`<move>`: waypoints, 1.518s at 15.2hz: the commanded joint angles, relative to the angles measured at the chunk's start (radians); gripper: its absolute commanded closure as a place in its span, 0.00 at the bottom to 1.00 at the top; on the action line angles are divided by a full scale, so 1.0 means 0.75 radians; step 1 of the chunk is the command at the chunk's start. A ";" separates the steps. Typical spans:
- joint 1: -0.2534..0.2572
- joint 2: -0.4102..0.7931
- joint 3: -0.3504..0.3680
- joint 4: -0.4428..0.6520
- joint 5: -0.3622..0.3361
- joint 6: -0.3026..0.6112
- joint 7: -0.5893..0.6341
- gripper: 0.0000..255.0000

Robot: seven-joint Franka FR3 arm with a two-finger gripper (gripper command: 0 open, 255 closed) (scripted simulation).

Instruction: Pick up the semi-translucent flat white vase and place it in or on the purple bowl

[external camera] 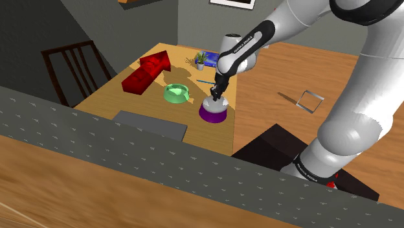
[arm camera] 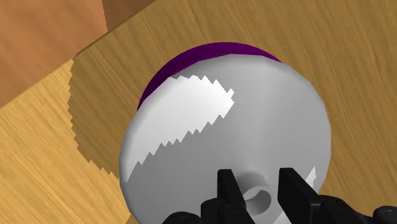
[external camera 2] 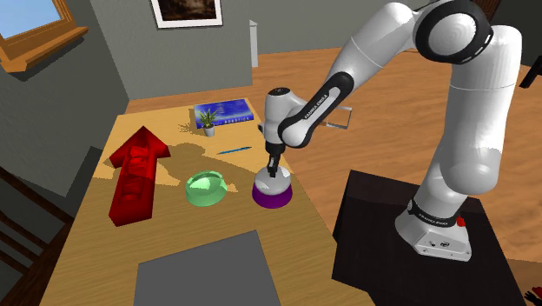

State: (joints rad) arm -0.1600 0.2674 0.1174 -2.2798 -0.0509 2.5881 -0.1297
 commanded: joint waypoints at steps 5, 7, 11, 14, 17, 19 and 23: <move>0.000 0.007 -0.001 -0.004 -0.001 0.005 -0.001 1.00; 0.001 0.007 -0.001 -0.005 -0.001 0.007 0.000 0.00; 0.001 0.007 -0.001 -0.007 -0.001 0.008 0.000 0.00; -0.006 -0.072 0.008 -0.003 0.017 -0.074 -0.014 0.00; -0.010 -0.138 0.013 0.005 0.032 -0.147 -0.024 0.00; -0.010 -0.138 0.013 0.005 0.032 -0.146 -0.024 0.00; -0.010 -0.138 0.013 0.005 0.032 -0.147 -0.024 0.00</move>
State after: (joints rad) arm -0.1676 0.1642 0.1269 -2.2763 -0.0266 2.4784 -0.1480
